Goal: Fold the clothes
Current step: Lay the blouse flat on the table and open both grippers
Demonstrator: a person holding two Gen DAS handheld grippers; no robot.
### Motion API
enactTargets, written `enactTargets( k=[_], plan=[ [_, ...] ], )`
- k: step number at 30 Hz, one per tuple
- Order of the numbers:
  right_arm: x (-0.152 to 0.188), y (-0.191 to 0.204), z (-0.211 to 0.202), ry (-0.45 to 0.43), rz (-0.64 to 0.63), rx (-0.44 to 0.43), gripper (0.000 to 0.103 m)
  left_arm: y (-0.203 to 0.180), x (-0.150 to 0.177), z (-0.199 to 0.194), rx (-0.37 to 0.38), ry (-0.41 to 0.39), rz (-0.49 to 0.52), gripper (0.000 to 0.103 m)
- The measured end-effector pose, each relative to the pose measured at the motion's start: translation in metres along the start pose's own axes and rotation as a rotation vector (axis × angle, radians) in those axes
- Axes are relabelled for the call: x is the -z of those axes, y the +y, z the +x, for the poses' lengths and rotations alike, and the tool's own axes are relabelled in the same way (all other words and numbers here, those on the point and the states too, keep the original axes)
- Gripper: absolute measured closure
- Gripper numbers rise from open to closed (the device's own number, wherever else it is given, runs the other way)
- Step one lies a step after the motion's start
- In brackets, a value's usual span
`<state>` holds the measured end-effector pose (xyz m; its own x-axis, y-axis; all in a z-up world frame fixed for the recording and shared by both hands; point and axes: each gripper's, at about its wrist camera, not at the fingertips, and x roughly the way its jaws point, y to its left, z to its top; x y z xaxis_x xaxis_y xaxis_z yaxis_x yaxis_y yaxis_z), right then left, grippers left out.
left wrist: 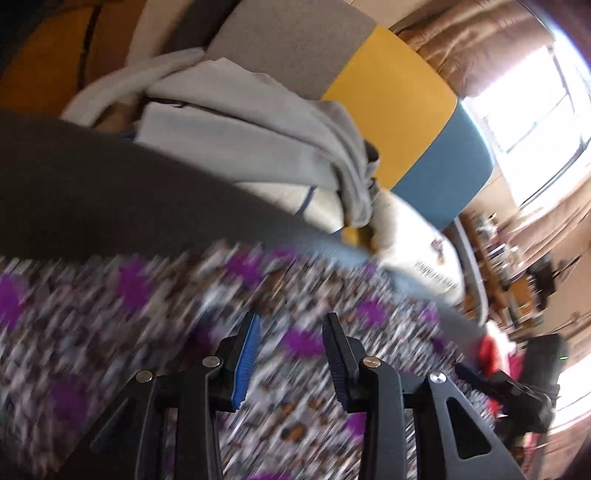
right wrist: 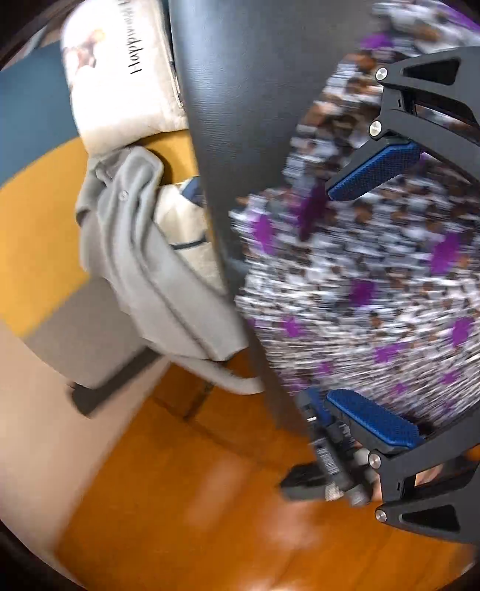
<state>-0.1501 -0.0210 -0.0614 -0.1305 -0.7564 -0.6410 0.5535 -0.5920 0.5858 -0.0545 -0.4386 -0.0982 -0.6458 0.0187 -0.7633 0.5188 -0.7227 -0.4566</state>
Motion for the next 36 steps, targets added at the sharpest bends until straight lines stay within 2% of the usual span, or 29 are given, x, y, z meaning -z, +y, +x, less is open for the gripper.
enactTargets(
  k=[3,7,9,11,13,16,19,20,21,22,25,27,29,30,33,36],
  plan=[
    [0.037,0.004,-0.009,0.014,-0.094,0.081,0.000,0.016,0.038,-0.015,-0.113,0.008,0.019,0.068],
    [0.086,0.010,-0.020,0.033,-0.219,0.189,0.000,0.032,0.079,-0.039,-0.206,-0.064,0.103,0.072],
    [0.111,0.013,-0.026,0.042,-0.281,0.243,0.000,0.034,0.090,-0.043,-0.252,-0.089,0.158,0.071],
    [0.119,0.009,-0.031,0.025,-0.324,0.230,0.000,0.030,0.083,-0.042,-0.292,-0.065,0.151,0.070],
    [0.109,0.004,-0.034,0.008,-0.267,0.185,0.000,0.026,0.074,-0.040,-0.331,-0.034,0.132,0.071],
    [0.102,0.002,-0.035,0.000,-0.239,0.163,0.000,-0.009,0.090,-0.056,-0.302,-0.081,0.179,0.071],
    [0.097,0.010,-0.040,0.084,-0.235,0.250,0.000,-0.047,0.109,-0.075,-0.263,-0.138,0.234,0.068],
    [0.095,0.013,-0.041,0.114,-0.232,0.282,0.005,-0.059,0.120,-0.075,-0.243,-0.139,0.261,0.068],
    [0.098,0.014,-0.056,0.101,-0.242,0.319,0.014,-0.070,0.132,-0.072,-0.220,-0.131,0.291,0.068],
    [0.104,0.014,-0.077,0.067,-0.259,0.358,0.015,-0.078,0.143,-0.069,-0.208,-0.121,0.317,0.068],
    [0.121,0.013,-0.142,-0.037,-0.307,0.474,0.014,-0.084,0.179,-0.053,-0.200,-0.064,0.378,0.068],
    [0.133,0.013,-0.185,-0.107,-0.339,0.551,0.011,-0.079,0.193,-0.046,-0.199,-0.088,0.377,0.065],
    [0.148,0.011,-0.207,-0.100,-0.421,0.696,0.011,-0.074,0.197,-0.044,-0.191,-0.103,0.356,0.063],
    [0.150,0.009,-0.213,-0.098,-0.436,0.735,0.011,-0.072,0.195,-0.043,-0.183,-0.099,0.341,0.063],
    [0.150,0.005,-0.225,-0.110,-0.429,0.787,0.008,-0.069,0.192,-0.039,-0.167,-0.101,0.326,0.063],
    [0.120,-0.012,-0.196,-0.119,-0.335,0.715,0.002,-0.072,0.188,-0.033,-0.171,-0.102,0.328,0.062]
  ],
)
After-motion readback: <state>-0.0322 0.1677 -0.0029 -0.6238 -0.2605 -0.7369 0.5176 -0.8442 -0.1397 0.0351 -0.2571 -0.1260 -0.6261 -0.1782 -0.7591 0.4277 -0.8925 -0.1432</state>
